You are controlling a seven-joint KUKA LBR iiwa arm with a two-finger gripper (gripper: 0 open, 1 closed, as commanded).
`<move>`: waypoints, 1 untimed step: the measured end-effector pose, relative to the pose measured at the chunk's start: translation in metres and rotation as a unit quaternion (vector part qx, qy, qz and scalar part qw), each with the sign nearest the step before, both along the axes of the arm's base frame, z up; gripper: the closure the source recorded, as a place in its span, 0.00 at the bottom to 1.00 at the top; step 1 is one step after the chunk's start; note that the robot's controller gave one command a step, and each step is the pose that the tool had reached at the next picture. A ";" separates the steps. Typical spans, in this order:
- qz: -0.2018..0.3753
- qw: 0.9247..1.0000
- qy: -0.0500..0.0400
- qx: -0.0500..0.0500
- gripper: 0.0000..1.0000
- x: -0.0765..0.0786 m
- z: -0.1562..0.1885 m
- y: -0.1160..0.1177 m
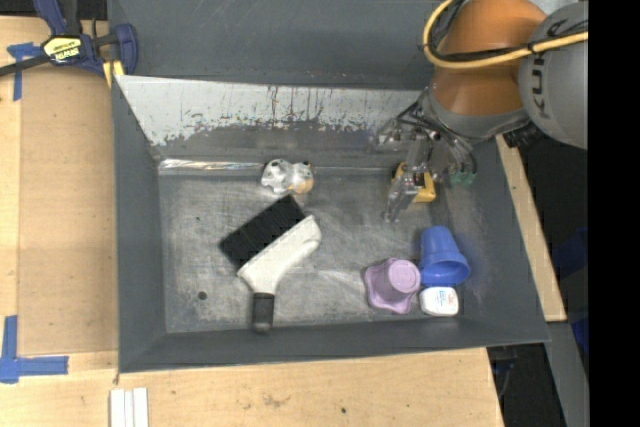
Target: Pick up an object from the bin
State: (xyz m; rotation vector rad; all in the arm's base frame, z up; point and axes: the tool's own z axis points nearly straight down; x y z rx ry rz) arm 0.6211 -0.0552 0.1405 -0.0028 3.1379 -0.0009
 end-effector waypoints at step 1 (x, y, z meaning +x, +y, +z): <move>0.000 1.000 0.000 0.000 0.00 0.000 0.000 0.000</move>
Offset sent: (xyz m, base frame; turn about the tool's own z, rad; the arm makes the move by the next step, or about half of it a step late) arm -0.0268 0.0728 -0.0323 -0.0072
